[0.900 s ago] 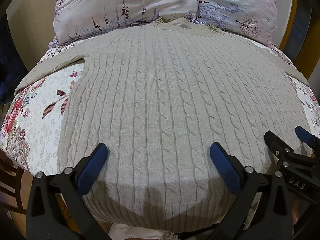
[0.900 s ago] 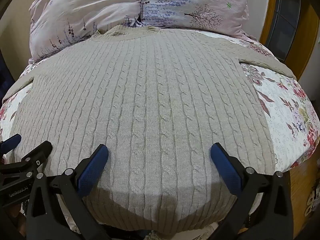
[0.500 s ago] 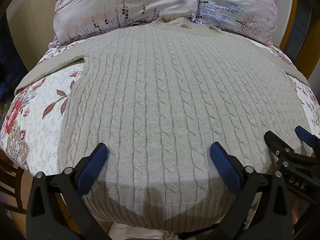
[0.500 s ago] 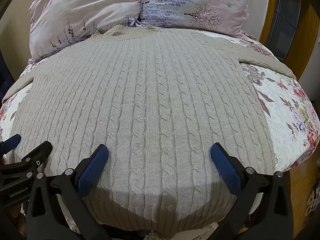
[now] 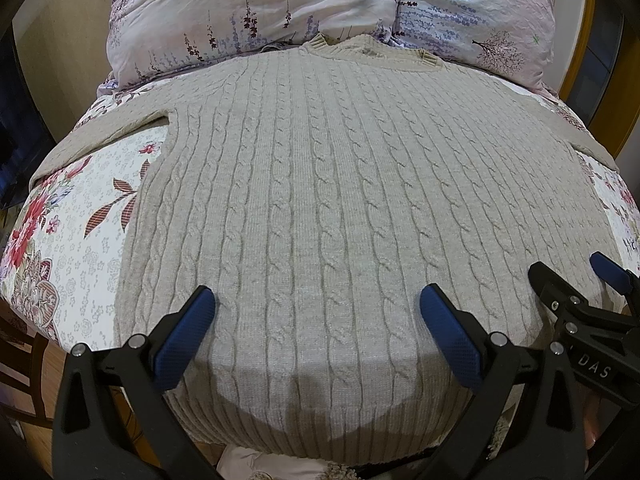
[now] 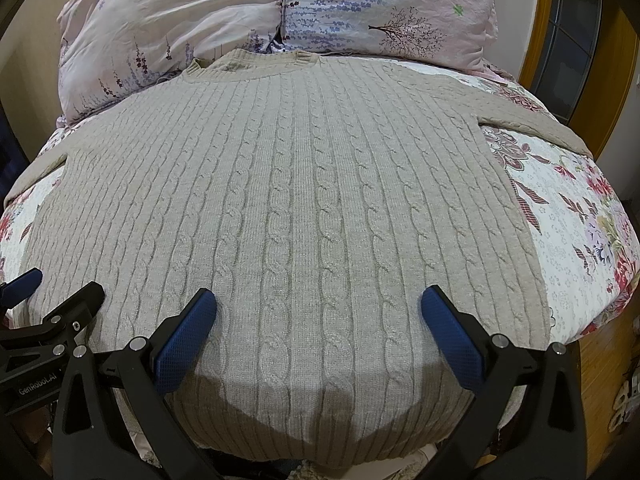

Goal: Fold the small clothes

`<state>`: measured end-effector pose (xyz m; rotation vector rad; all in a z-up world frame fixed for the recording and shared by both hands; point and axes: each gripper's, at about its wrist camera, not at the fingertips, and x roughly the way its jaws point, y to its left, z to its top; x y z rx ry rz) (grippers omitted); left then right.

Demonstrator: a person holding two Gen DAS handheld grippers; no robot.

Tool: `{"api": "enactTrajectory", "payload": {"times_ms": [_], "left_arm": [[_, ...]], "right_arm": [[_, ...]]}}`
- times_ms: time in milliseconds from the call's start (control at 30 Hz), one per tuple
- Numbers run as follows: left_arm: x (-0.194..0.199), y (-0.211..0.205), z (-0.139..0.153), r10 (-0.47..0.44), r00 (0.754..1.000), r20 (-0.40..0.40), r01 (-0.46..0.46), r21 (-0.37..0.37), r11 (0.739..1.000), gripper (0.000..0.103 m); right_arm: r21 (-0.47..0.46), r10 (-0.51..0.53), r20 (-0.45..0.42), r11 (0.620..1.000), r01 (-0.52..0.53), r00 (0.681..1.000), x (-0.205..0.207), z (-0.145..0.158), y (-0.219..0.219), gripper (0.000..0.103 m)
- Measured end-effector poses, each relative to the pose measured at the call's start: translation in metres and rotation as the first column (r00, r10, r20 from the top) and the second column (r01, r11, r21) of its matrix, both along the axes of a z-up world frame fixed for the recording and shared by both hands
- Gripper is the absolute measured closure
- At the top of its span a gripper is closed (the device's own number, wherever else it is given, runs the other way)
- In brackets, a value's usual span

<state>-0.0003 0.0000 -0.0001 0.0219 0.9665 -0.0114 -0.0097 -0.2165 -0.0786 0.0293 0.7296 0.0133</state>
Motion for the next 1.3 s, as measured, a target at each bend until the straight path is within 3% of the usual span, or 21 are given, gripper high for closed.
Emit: {"api": "enactTrajectory", "payload": {"times_ms": [1300], "left_arm": [[0.0000,0.0000,0.0000,0.000,1.000,0.001,0.000,0.000,1.000,0.002]], "right_arm": [[0.000,0.000,0.000,1.000,0.000,1.000,-0.0003,0.0004,-0.0003,0.001]]}}
